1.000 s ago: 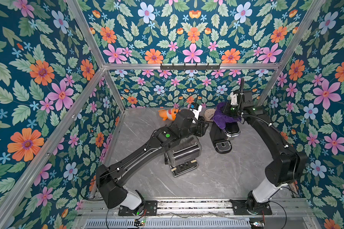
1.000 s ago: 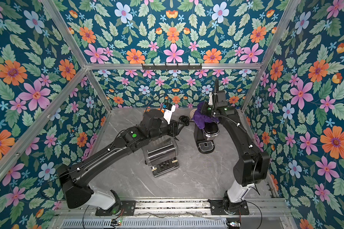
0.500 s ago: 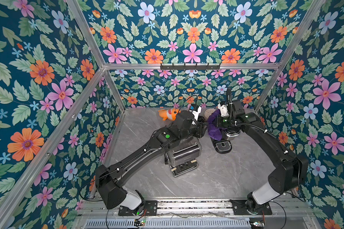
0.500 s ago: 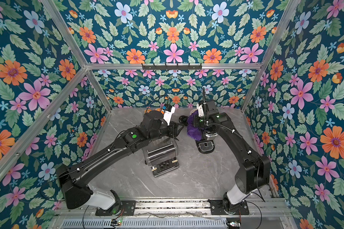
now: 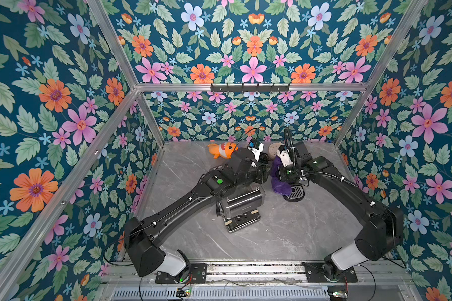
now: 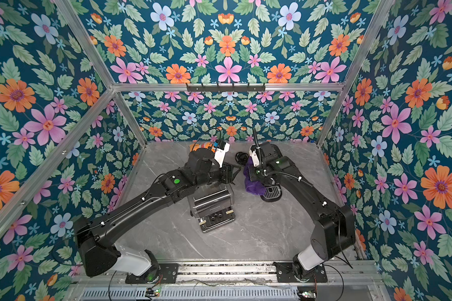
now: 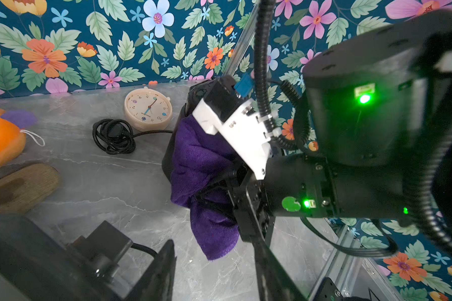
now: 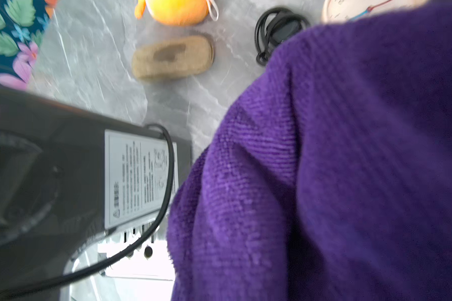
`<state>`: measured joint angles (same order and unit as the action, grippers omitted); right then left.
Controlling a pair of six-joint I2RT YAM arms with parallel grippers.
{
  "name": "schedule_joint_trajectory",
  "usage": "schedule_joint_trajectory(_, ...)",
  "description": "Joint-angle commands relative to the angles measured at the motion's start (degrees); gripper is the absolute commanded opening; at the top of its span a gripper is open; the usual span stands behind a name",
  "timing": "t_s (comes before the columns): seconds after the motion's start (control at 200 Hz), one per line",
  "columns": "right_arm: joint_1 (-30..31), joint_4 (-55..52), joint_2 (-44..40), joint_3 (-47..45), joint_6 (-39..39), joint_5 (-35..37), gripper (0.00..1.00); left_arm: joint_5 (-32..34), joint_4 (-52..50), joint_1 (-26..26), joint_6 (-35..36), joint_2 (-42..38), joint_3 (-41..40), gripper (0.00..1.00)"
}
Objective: Wipe the surface of a coffee machine
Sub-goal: Wipe the dirt from the surface of the coffee machine.
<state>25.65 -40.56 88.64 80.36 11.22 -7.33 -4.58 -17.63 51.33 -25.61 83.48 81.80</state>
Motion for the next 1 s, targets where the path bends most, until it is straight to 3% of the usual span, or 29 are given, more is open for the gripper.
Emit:
schedule_joint_trajectory(0.0, 0.35, -3.64, -1.02, -0.88, -1.03, 2.51, 0.0, 0.14, 1.38, -0.09, -0.46, -0.44, -0.39, 0.5)
schedule_joint_trajectory(0.595, 1.5, -9.38, -11.22, -3.84, 1.76, 3.6, 0.0, -0.17, 1.95, -0.09, -0.24, -0.08, -0.58, 0.5)
schedule_joint_trajectory(0.995, 2.68, -9.38, -15.71, -2.64, 8.21, -8.52, 0.0, 0.18, 1.24, -0.09, 0.38, -0.18, 0.78, 0.5)
